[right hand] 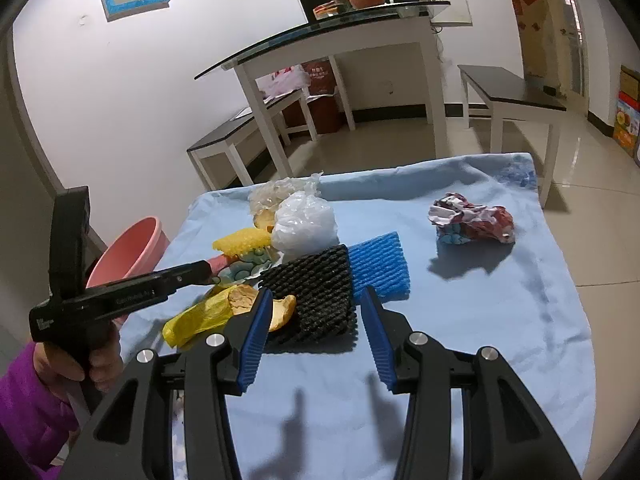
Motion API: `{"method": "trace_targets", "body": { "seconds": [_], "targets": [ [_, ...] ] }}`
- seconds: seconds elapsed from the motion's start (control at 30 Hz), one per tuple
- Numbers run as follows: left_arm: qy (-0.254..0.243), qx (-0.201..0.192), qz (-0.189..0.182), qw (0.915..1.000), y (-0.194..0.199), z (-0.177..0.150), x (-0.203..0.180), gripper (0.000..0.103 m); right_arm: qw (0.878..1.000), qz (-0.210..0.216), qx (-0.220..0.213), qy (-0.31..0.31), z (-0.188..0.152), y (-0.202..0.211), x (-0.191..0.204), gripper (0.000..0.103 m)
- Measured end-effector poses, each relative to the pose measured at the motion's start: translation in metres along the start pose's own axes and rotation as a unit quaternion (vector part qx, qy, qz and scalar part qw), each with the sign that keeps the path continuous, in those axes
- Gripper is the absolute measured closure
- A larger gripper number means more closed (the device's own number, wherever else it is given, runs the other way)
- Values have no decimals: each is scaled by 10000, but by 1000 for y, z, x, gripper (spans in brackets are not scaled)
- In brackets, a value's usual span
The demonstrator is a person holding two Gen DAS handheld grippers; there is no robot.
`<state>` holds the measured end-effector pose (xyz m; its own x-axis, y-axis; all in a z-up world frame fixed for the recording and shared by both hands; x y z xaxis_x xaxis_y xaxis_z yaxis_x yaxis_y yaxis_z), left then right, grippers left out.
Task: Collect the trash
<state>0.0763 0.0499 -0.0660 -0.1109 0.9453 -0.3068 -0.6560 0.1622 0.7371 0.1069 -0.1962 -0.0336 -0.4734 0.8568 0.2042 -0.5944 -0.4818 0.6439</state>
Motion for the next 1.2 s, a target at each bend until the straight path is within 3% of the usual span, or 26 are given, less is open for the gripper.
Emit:
{"method": "trace_targets", "body": {
  "seconds": [0.2, 0.47, 0.67, 1.0, 1.1, 1.2],
  "targets": [
    [-107, -216, -55, 9997, 13, -1, -3, 86, 9996, 178, 5, 230, 13, -13, 19, 58],
    [-235, -410, -305, 9984, 48, -6, -1, 86, 9960, 548, 48, 707, 42, -47, 65, 58],
    [51, -626, -247, 9977, 71, -8, 22, 86, 9911, 628, 408, 1098, 56, -96, 97, 58],
    [333, -776, 15, 9964, 82, -6, 59, 86, 9775, 197, 1305, 1648, 38, -162, 114, 58],
    [360, -791, 37, 9962, 82, -5, 64, 86, 9738, 19, 1280, 1882, 37, -167, 116, 58],
    [391, -804, 54, 9960, 82, -6, 67, 86, 9698, -249, 1242, 2083, 36, -170, 117, 73]
  ]
}}
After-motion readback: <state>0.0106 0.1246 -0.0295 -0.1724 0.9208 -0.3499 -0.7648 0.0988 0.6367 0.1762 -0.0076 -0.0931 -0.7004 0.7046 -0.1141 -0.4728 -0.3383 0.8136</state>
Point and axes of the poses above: each gripper's, at about its wrist camera, not at the fingertips, and y roughly against the way its jaws point, x to its left, z to its top, the point moved 3 cm from there along -y, roughly the way its jaws point, and after that the axes turned 5 degrees about y, right-handed, at the moved point
